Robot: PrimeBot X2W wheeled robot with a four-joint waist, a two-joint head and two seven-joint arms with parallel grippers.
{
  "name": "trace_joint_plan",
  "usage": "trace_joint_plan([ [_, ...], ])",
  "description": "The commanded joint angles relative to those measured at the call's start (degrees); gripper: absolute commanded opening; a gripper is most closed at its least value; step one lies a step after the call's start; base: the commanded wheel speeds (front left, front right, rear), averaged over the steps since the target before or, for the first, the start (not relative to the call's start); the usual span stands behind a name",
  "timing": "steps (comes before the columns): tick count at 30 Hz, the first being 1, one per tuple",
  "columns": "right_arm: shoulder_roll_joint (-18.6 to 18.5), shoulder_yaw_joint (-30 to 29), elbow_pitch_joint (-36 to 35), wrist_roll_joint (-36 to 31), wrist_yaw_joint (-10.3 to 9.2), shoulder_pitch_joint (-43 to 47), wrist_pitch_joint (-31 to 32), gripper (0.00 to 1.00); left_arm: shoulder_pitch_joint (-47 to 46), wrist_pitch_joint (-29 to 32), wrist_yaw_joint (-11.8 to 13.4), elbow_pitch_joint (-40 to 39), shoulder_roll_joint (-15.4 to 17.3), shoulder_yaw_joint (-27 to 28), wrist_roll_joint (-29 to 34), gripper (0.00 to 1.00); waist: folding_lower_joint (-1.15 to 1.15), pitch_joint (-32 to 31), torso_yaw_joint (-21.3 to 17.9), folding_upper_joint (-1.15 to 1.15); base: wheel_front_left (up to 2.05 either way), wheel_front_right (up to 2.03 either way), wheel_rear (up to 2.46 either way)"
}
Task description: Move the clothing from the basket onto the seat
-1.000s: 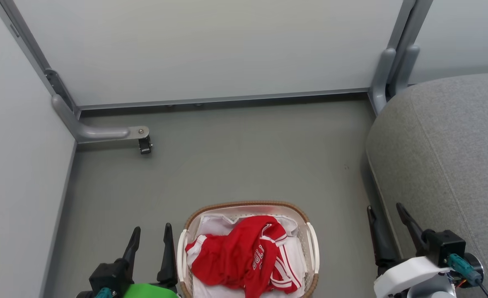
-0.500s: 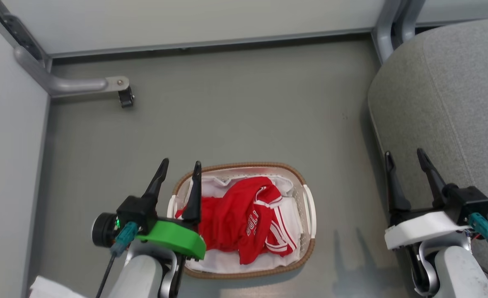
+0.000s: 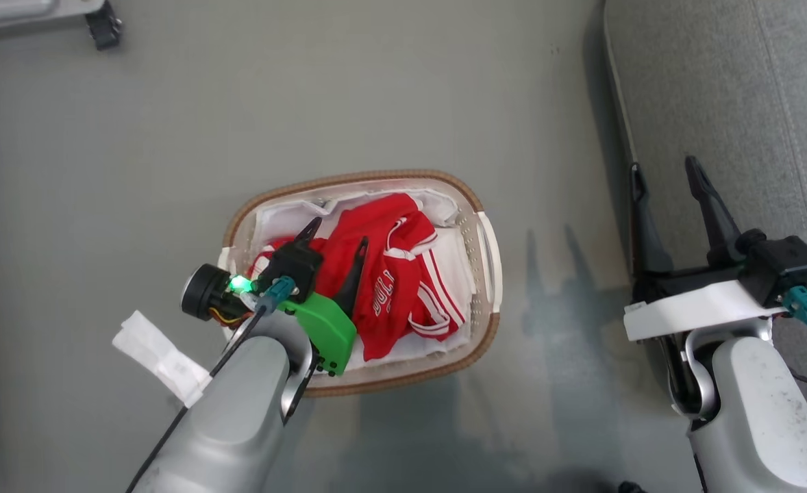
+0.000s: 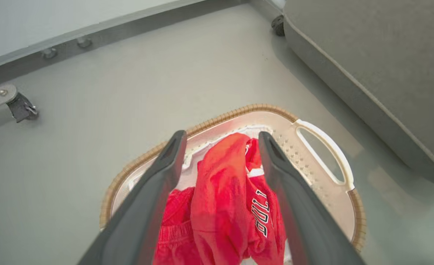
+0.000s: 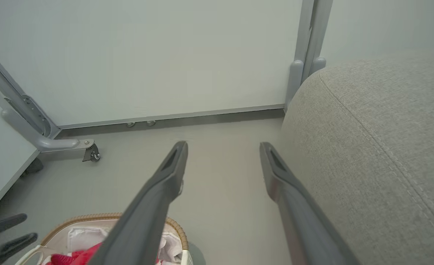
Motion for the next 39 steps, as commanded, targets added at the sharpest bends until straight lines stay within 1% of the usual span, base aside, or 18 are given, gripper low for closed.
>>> trace_joint_plan([
  [1, -0.19, 0.27, -0.47, 0.65, -0.02, -1.54, -0.30, 1.00, -2.27, -0.17, -0.36, 1.63, 0.43, -0.79, 0.47, 1.00, -0.01, 8.97, -5.70, 0.00, 0.00, 0.00, 0.00],
  [5, -0.16, 1.15, -0.87, 1.77, -0.02, -3.25, -0.30, 1.00, -6.16, 0.08, -0.29, 6.65, 0.48, -3.18, 0.68, 1.00, -0.01, 12.13, -7.53, 0.00, 0.00, 0.00, 0.00],
  [12, -0.15, 2.68, -1.74, 3.49, -0.02, -5.82, -0.30, 1.00, -12.79, 0.45, 1.13, 14.73, 1.19, -5.28, 2.70, 1.00, -0.01, 16.62, -10.01, 0.00, 0.00, 0.00, 0.00],
  [18, -0.15, 3.36, -1.62, 4.80, -0.02, -6.71, -0.30, 1.00, -16.54, 1.08, 2.98, 20.01, 1.88, -5.68, 3.54, 1.00, -0.01, 18.52, -11.33, 0.00, 0.00, 0.00, 0.00],
  [21, -0.17, 3.54, -1.48, 5.05, -0.02, -6.60, -0.30, 1.00, -17.55, 1.07, 3.19, 21.81, 1.76, -5.38, 2.81, 1.00, -0.01, 18.80, -11.61, 0.00, 0.00, 0.00, 0.00],
  [22, -0.17, 3.60, -1.41, 5.18, -0.02, -6.56, -0.30, 1.00, -17.78, 1.23, 3.15, 22.42, 1.74, -5.25, 2.51, 0.83, -0.01, 18.81, -11.69, 0.00, 0.00, 0.00, 0.00],
  [23, -0.17, 3.63, -1.32, 5.26, -0.02, -6.59, -0.30, 1.00, -17.98, 1.23, 3.05, 22.78, 1.71, -5.24, 2.37, 0.48, -0.01, 18.80, -11.74, 0.00, 0.00, 0.00, 0.00],
  [25, -0.18, 3.62, -1.15, 5.43, -0.02, -6.71, -0.30, 1.00, -18.21, 1.13, 2.75, 23.61, 1.64, -5.28, 1.98, 0.00, -0.01, 18.68, -11.78, 0.00, 0.00, 0.00, 0.00],
  [31, -0.18, 2.47, -0.35, 4.94, -0.02, -6.57, -0.30, 1.00, -17.63, -0.05, 2.07, 23.19, 1.11, -5.14, 0.65, 0.00, -0.01, 16.74, -10.51, 0.00, 0.00, 0.00, 0.00],
  [36, -0.20, 1.58, 0.34, 3.57, -0.02, -5.43, -0.30, 1.00, -15.26, -0.55, 0.78, 20.67, 0.79, -5.83, 0.21, 0.00, -0.01, 12.53, -8.18, 0.00, 0.00, 0.00, 0.00],
  [39, -0.21, 0.68, 0.94, 2.44, -0.02, -4.71, -0.30, 1.00, -13.96, -0.52, 0.05, 17.00, 0.65, -6.20, -0.04, 0.00, -0.01, 9.07, -6.34, 0.00, 0.00, 0.00, 0.00],
])
